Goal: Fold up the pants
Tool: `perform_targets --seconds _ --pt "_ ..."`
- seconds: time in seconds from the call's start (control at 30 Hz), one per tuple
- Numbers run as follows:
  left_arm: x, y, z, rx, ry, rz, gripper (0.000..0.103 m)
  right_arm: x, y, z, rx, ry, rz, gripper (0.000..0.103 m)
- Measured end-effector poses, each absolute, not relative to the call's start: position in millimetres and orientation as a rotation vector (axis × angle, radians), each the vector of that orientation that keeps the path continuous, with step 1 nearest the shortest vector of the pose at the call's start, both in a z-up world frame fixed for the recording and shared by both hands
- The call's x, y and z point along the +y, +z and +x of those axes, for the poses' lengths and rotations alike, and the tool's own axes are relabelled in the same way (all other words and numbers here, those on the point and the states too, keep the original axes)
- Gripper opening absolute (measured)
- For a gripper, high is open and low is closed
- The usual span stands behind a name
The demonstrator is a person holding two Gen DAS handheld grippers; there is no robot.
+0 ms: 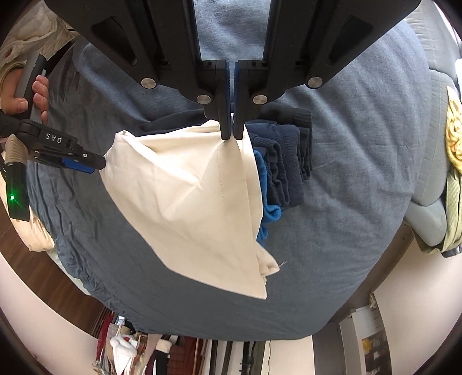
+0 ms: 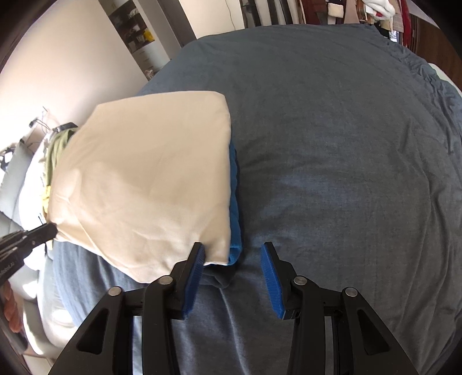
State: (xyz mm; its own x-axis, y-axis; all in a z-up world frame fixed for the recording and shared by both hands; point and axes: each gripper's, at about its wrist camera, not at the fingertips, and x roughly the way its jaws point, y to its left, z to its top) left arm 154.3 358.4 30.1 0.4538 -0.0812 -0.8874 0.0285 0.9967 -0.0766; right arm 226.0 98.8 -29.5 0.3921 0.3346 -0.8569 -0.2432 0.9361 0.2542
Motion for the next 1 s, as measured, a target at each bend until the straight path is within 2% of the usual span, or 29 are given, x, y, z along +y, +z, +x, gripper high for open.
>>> perform_targets --seconds 0.13,0.2,0.23,0.43,0.47,0.53,0.63,0.73,0.8,0.83,0.87,1.0 --pt "362 24 157 1.132 0.010 -0.012 0.005 98 -31 226 1.119 0.353 0.073 0.040" --pt "367 22 154 1.146 0.065 0.017 0.009 96 -31 226 1.130 0.315 0.049 0.041" --pt "367 22 152 1.150 0.086 0.035 0.012 95 -30 226 1.139 0.294 0.027 0.045" --pt "354 38 133 1.100 0.179 0.093 0.036 90 -18 216 1.114 0.273 -0.033 0.046" --pt "347 43 128 1.069 0.180 0.103 0.041 87 -14 214 1.103 0.275 -0.028 0.047" --pt "333 53 120 1.004 0.198 0.113 0.049 79 -7 208 1.069 0.273 -0.007 0.058" --pt "302 61 110 0.926 0.226 0.132 0.057 58 1 204 1.002 0.271 0.054 0.065" --pt "271 63 101 0.867 0.260 0.133 0.068 37 4 203 0.945 0.269 0.085 0.074" --pt "251 62 96 0.825 0.280 0.120 0.072 25 5 202 0.903 0.275 0.060 0.074" --pt "241 61 95 0.810 0.285 0.112 0.080 19 6 201 0.872 0.287 0.030 0.075" --pt "233 59 95 0.800 0.288 0.107 0.082 18 7 200 0.856 0.297 0.010 0.076" --pt "204 48 94 0.783 0.273 0.092 0.085 4 8 194 0.827 0.332 -0.111 0.080"
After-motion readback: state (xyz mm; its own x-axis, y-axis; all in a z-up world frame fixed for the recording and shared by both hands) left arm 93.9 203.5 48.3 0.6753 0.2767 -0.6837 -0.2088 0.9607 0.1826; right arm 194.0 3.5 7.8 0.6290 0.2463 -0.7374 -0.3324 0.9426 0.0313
